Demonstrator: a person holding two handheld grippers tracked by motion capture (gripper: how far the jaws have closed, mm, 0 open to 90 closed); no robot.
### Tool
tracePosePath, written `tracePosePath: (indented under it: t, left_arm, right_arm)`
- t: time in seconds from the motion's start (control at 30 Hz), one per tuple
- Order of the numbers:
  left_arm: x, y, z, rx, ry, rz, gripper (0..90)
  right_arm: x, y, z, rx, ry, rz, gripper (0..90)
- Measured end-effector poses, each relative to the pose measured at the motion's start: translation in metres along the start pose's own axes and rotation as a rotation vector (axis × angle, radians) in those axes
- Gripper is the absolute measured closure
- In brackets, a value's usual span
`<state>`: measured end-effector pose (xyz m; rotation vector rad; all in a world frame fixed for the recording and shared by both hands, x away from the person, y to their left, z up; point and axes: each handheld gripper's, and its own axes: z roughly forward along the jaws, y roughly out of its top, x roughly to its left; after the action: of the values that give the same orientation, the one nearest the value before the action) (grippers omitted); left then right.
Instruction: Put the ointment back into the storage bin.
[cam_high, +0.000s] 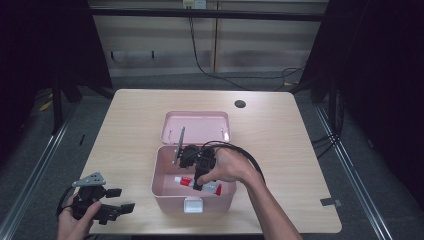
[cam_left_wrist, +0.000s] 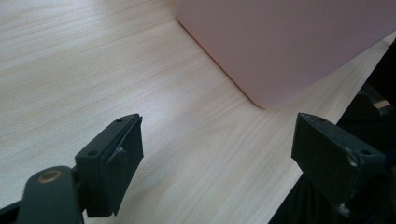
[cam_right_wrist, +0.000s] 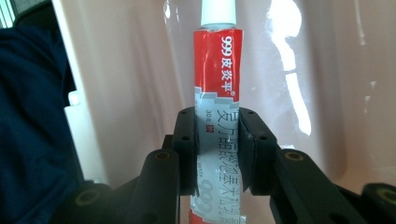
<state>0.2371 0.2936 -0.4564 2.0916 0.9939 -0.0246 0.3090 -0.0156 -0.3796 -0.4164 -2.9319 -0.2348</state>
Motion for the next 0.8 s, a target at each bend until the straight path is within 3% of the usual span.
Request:
tracePosePath:
  t: [0.33, 0.8]
  left_arm:
    - [0.000, 0.000, 0.000, -0.001, 0.000, -0.001, 16.5]
    - [0.000, 0.000, 0.000, -0.001, -0.002, -0.002, 16.8]
  right_arm:
    - [0.000, 0.006, 0.015, 0.028, 0.023, -0.038, 71.2]
    - [-0.002, 0.005, 0.033, 0.035, 0.063, -0.038, 71.1]
